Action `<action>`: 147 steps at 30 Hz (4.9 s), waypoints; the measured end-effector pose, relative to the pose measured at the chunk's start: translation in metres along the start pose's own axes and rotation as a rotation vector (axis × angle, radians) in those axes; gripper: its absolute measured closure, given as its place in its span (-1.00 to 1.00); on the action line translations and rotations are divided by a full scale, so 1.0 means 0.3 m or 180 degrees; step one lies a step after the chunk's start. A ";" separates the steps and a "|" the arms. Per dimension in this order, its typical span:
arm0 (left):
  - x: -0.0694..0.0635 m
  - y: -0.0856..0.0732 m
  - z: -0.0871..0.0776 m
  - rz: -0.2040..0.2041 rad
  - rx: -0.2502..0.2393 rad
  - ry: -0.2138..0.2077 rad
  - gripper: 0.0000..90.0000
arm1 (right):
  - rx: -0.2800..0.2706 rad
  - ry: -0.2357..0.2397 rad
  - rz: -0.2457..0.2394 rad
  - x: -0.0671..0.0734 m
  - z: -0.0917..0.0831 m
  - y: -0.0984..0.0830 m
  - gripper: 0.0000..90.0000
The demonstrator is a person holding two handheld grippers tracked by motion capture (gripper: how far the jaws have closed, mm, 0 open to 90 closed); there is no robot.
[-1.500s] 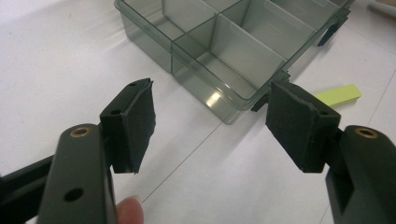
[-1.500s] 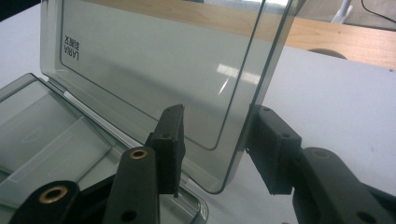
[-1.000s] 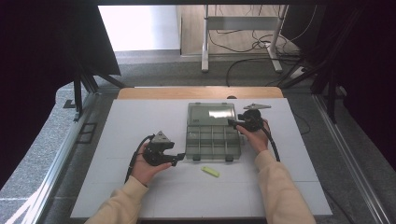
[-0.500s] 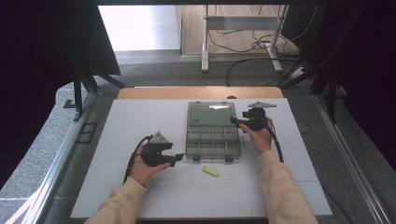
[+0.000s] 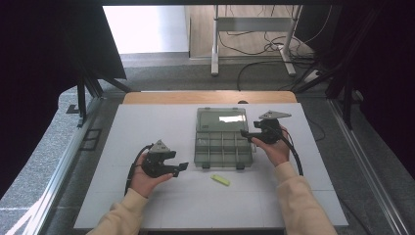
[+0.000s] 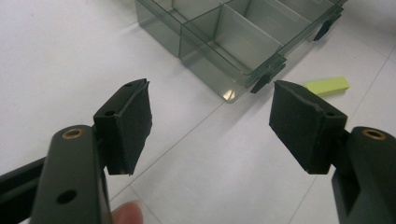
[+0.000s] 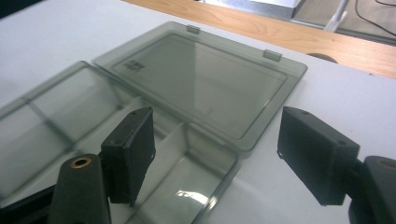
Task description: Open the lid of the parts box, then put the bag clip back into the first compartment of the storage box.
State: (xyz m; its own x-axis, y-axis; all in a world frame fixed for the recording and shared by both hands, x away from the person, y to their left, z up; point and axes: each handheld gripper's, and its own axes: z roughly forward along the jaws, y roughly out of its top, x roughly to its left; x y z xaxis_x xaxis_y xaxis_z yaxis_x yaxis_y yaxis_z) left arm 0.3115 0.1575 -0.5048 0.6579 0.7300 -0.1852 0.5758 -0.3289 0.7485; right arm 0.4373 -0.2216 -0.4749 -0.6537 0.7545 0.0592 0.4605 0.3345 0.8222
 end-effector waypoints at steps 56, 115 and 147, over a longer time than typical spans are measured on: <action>0.022 -0.070 -0.058 -0.0150 -0.0058 0.0100 -0.44 | 0.0263 0.0459 -0.0556 0.316 -0.218 -0.130 -0.34; 0.017 -0.072 -0.045 -0.0085 -0.0005 0.0112 -0.44 | 0.1139 0.0614 -0.1034 0.487 0.011 -0.209 -0.07; 0.013 -0.072 -0.039 -0.0081 0.0010 0.0095 -0.44 | 0.0850 0.0732 -0.0984 0.494 -0.058 -0.131 0.75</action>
State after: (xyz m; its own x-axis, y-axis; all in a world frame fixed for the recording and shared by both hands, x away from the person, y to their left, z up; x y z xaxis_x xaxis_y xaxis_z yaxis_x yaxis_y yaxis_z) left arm 0.2959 0.1746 -0.5143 0.6282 0.7557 -0.1852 0.5938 -0.3118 0.7417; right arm 0.3119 -0.1328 -0.4885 -0.8868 0.4619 -0.0168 0.3420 0.6802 0.6483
